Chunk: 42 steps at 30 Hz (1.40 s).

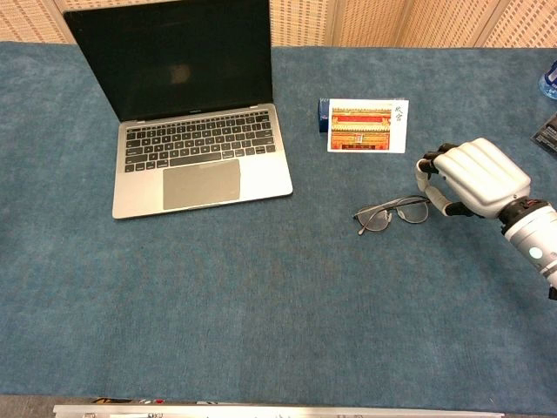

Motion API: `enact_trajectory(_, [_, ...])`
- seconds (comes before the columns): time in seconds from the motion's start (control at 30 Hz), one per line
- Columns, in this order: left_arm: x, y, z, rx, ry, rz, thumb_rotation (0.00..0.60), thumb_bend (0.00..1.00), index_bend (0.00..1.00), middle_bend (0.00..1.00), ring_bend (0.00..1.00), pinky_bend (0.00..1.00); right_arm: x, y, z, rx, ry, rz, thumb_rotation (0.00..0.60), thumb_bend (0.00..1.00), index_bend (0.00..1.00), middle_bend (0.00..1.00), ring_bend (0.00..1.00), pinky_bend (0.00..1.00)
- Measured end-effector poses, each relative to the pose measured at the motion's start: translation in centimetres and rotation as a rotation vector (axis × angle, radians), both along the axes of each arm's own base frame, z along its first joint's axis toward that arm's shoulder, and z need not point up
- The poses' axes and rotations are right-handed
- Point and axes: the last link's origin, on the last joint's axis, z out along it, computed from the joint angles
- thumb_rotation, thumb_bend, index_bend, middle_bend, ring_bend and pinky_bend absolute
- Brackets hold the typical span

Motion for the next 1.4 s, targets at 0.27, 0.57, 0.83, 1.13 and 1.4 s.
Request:
enact_trajectory(0.27, [0.0,-0.1,0.1,0.001,-0.003,-0.001,0.600,0.35,0.54,0.51,0.39,0.53,-0.5,0.0,-0.7,0.011,0.032,-0.001,0.600,0.45,0.54,0.49,0.38,0.68])
enact_trajectory(0.57, [0.0,0.0,0.1,0.001,-0.004,0.000,0.600,0.35,0.54,0.51,0.39,0.53,-0.9,0.1,-1.1,0.014,0.053,0.006,0.600,0.45,0.54,0.49,0.38,0.68])
enact_trajectory(0.83, [0.0,0.1,0.1,0.001,-0.005,0.001,0.600,0.35,0.54,0.51,0.39,0.53,-0.3,0.1,-0.9,0.005,0.033,0.026,0.600,0.45,0.54,0.49,0.38,0.68])
enact_trajectory(1.13, [0.0,0.0,0.0,-0.003,-0.005,0.000,0.600,0.35,0.54,0.51,0.39,0.53,1.4,-0.4,-0.7,-0.012,-0.004,0.069,0.600,0.45,0.54,0.49,0.38,0.68])
enact_trajectory(1.4, [0.0,-0.1,0.2,0.001,-0.011,0.002,0.600,0.35,0.54,0.51,0.39,0.53,1.3,-0.6,-1.9,0.008,0.010,0.078,0.600,0.45,0.54,0.49,0.38,0.68])
